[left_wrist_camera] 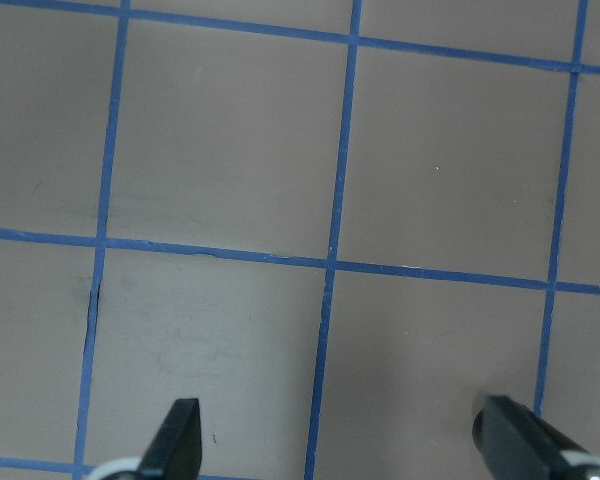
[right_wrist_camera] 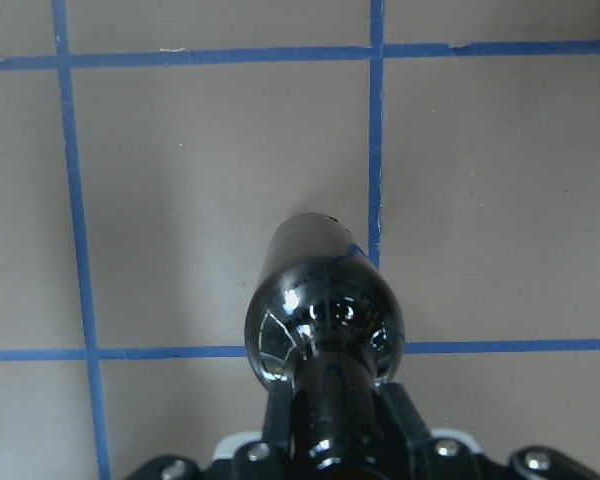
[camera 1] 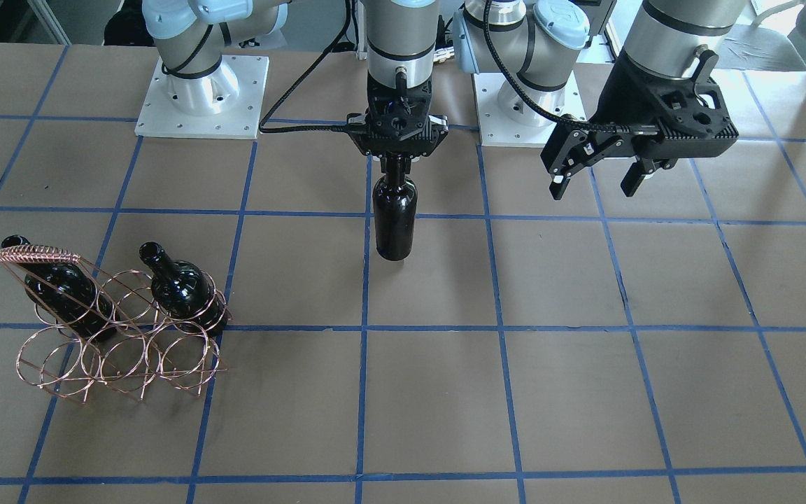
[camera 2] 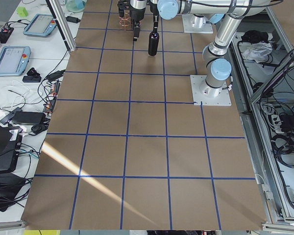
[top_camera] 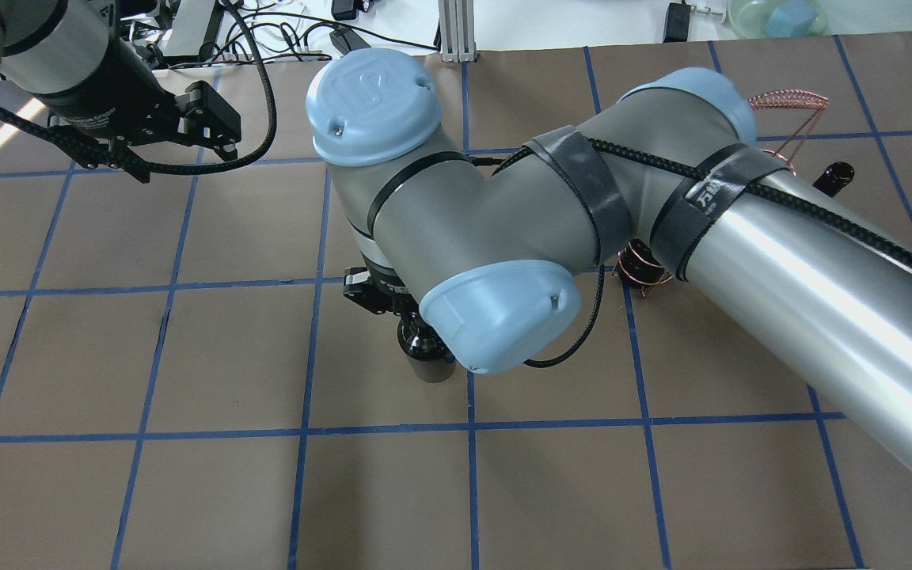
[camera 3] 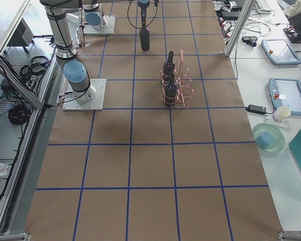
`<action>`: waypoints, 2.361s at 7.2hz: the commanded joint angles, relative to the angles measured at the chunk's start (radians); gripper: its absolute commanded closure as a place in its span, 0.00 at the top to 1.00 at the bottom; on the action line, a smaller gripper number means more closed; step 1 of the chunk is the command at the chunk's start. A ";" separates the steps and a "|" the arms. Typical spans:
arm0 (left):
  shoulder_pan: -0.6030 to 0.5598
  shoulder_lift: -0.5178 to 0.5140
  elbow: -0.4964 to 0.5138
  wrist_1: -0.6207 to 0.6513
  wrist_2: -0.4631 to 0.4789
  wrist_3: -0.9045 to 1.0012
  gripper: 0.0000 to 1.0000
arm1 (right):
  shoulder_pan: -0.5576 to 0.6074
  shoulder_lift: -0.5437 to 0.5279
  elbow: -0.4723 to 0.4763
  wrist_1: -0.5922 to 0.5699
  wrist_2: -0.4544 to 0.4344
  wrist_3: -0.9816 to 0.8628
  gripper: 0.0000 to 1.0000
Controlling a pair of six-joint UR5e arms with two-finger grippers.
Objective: Place wine into wine basket
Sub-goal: 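Lift the bottle with the right gripper and carry it toward the rack, then tilt the bottle and insert it into the empty rack slot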
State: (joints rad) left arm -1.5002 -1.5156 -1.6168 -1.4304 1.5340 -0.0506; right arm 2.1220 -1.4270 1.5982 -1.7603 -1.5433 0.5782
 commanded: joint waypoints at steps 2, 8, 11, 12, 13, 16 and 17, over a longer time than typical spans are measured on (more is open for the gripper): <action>-0.003 0.003 0.000 -0.037 0.003 0.000 1.00 | -0.147 -0.107 -0.018 0.123 -0.009 -0.135 0.11; -0.104 -0.021 -0.014 -0.032 0.095 -0.073 1.00 | -0.611 -0.299 -0.017 0.428 -0.084 -0.821 0.05; -0.100 -0.041 -0.014 0.017 0.077 0.092 1.00 | -0.752 -0.283 -0.023 0.308 -0.055 -0.852 0.04; -0.095 -0.044 -0.009 0.025 0.033 0.081 1.00 | -0.752 -0.264 -0.056 0.289 -0.054 -0.844 0.04; -0.083 -0.043 -0.008 0.030 0.031 0.048 1.00 | -0.752 -0.198 -0.126 0.292 -0.052 -0.836 0.04; -0.081 -0.041 -0.003 0.028 0.035 -0.045 1.00 | -0.751 -0.093 -0.175 0.286 -0.038 -0.834 0.04; -0.081 -0.038 -0.003 0.027 0.041 -0.046 1.00 | -0.751 -0.076 -0.175 0.268 -0.041 -0.834 0.04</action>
State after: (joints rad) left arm -1.5819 -1.5563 -1.6203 -1.4020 1.5697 -0.0919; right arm 1.3713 -1.5272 1.4277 -1.4776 -1.5818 -0.2564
